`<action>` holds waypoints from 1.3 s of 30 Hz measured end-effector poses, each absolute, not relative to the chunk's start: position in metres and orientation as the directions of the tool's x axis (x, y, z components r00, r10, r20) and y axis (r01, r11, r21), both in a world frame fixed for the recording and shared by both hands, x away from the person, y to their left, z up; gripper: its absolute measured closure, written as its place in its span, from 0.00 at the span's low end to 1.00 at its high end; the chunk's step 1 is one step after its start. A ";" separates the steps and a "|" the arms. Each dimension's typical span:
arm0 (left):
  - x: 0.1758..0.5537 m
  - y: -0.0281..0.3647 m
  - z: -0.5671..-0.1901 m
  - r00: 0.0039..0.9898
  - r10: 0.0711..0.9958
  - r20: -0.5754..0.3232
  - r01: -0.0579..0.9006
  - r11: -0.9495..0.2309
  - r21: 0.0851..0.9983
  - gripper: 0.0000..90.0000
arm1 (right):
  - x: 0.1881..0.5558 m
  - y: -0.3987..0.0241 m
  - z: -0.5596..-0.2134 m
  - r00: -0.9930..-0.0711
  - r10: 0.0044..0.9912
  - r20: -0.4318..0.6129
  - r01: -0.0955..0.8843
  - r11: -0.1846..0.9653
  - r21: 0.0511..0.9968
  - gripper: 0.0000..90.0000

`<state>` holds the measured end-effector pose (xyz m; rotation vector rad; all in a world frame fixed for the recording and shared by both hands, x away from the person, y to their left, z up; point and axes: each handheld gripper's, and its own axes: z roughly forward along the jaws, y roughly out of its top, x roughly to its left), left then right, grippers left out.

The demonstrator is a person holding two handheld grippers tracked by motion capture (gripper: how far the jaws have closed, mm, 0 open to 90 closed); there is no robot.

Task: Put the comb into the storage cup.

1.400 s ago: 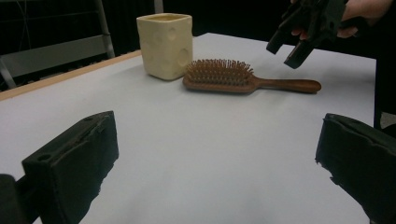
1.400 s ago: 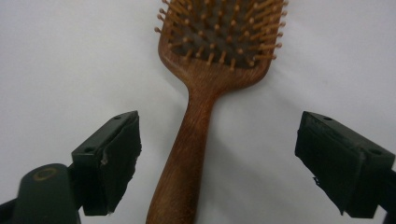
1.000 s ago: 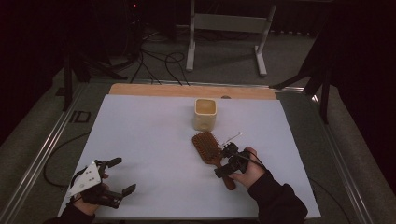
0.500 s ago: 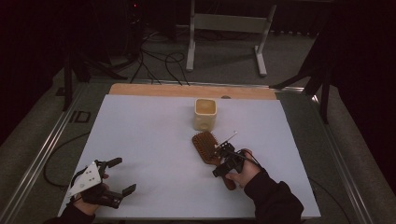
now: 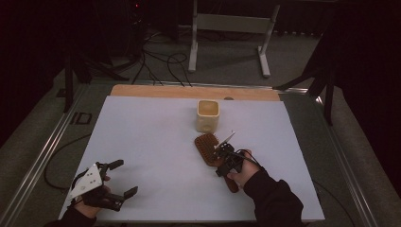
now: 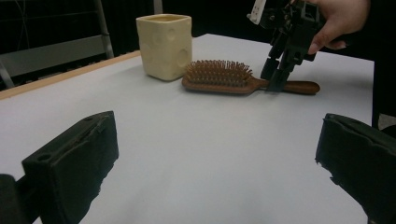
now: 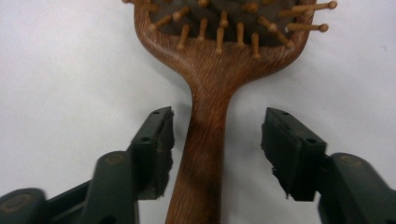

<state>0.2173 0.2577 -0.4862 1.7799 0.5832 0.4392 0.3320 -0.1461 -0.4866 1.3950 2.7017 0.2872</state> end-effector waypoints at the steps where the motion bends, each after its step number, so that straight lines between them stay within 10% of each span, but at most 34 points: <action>1: 0.217 0.258 -0.486 0.806 0.592 0.000 0.163 -0.223 0.961 0.00 | 0.333 -0.146 -0.487 -0.577 0.816 0.010 0.800 0.563 0.207 0.50; 39: 0.218 0.257 -0.488 0.809 0.588 -0.003 0.168 -0.227 0.959 0.00 | 0.343 -0.137 -0.489 -0.554 0.832 0.022 0.824 0.544 0.157 0.80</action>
